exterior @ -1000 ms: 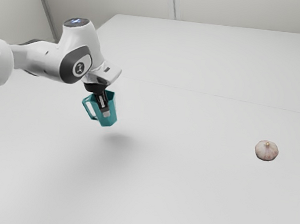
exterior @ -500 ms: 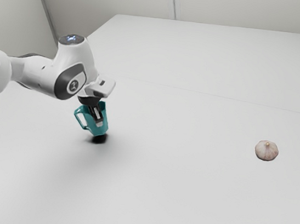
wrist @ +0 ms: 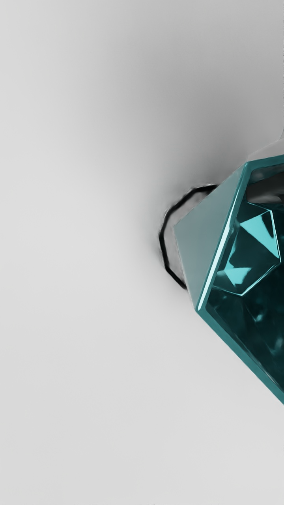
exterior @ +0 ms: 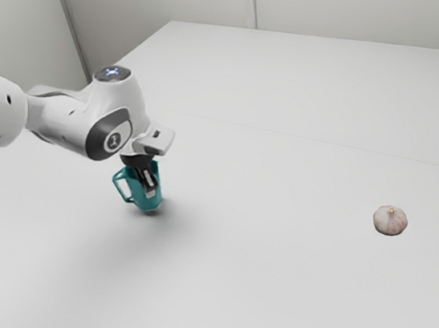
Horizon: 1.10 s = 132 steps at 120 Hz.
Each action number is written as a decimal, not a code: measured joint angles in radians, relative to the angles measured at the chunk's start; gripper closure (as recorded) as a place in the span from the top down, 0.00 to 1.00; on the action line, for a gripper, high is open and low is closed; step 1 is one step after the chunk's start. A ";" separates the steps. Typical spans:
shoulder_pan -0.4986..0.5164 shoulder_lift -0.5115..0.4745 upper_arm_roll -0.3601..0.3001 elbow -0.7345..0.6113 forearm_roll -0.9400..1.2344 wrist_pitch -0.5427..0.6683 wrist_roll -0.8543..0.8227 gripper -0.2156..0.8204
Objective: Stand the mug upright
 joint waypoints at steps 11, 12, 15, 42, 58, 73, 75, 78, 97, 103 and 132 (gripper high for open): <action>0.002 0.004 0.000 -0.001 -0.001 0.007 -0.010 0.04; 0.001 0.004 0.000 -0.001 -0.002 0.008 -0.010 0.04; -0.001 0.004 0.000 -0.001 -0.002 0.009 -0.013 0.04; -0.012 0.005 -0.001 -0.001 -0.007 0.015 -0.027 0.09; -0.008 0.005 0.000 -0.001 -0.012 0.014 -0.027 0.20; -0.007 0.005 0.000 -0.001 -0.015 0.013 -0.027 0.31; -0.007 0.005 0.000 -0.001 -0.015 0.013 -0.027 0.32; -0.007 0.005 0.000 -0.001 -0.016 0.013 -0.027 0.34; -0.006 0.003 -0.001 -0.001 -0.019 0.012 -0.027 0.45; -0.006 0.002 -0.001 0.000 -0.020 0.012 -0.027 0.48; -0.009 -0.033 -0.002 0.013 -0.019 0.010 -0.027 0.60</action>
